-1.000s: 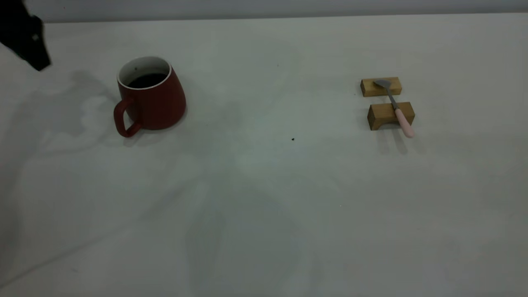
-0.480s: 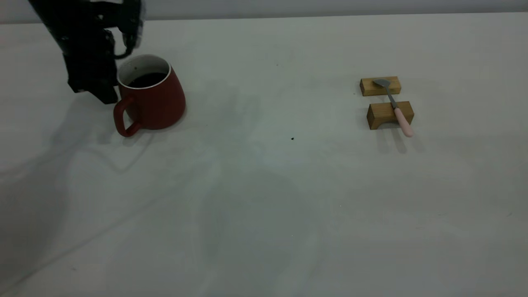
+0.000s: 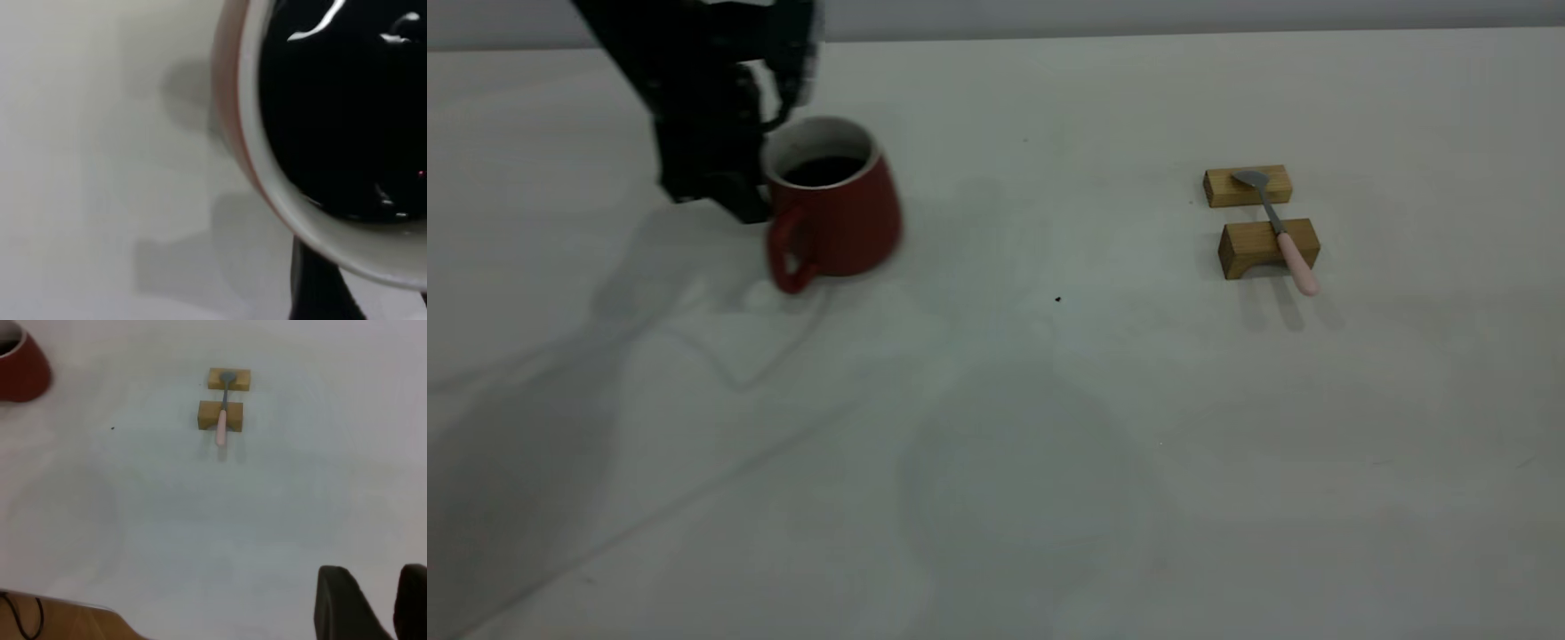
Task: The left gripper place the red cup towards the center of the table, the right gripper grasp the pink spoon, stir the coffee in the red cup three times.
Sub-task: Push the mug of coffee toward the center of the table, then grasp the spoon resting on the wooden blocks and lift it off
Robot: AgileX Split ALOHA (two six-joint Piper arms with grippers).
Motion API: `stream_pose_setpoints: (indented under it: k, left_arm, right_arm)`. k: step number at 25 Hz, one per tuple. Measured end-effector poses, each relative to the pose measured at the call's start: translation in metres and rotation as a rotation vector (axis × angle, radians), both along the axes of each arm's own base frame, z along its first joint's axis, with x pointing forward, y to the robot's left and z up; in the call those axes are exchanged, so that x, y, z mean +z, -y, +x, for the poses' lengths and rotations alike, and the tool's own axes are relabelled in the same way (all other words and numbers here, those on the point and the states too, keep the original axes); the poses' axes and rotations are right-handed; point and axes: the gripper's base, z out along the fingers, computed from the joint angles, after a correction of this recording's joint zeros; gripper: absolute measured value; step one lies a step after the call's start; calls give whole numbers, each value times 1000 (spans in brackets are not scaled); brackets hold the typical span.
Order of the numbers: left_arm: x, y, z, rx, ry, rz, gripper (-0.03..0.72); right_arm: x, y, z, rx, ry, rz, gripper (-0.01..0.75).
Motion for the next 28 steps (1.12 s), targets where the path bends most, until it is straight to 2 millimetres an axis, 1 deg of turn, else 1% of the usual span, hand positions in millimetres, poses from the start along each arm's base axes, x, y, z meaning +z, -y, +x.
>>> stream_pose_setpoints:
  k: [6, 11, 14, 17, 19, 22, 23, 25, 28]
  left_arm:
    - [2, 41, -4, -16, 51, -61, 436]
    - [1, 76, -12, -43, 84, -101, 436]
    - [-6, 87, -15, -58, 89, -104, 436]
    - [-7, 89, -16, -52, 84, -105, 436]
    - [-3, 88, -16, -28, 80, -110, 436]
    - [19, 80, -14, 34, 62, -117, 436]
    - [33, 75, -12, 60, 61, -117, 436]
    - [63, 60, -13, 124, 34, -97, 436]
    - [123, 34, -21, 327, -16, -91, 436]
  right_arm:
    - [0, 0, 0, 0, 0, 0, 238]
    - [0, 0, 0, 0, 0, 0, 238]
    - [0, 0, 0, 0, 0, 0, 238]
    - [0, 0, 0, 0, 0, 0, 238]
    - [0, 0, 0, 0, 0, 0, 238]
    - [0, 0, 0, 0, 0, 0, 238]
    - [0, 0, 0, 0, 0, 0, 238]
    - [0, 0, 0, 0, 0, 0, 238]
    - [0, 0, 0, 0, 0, 0, 238]
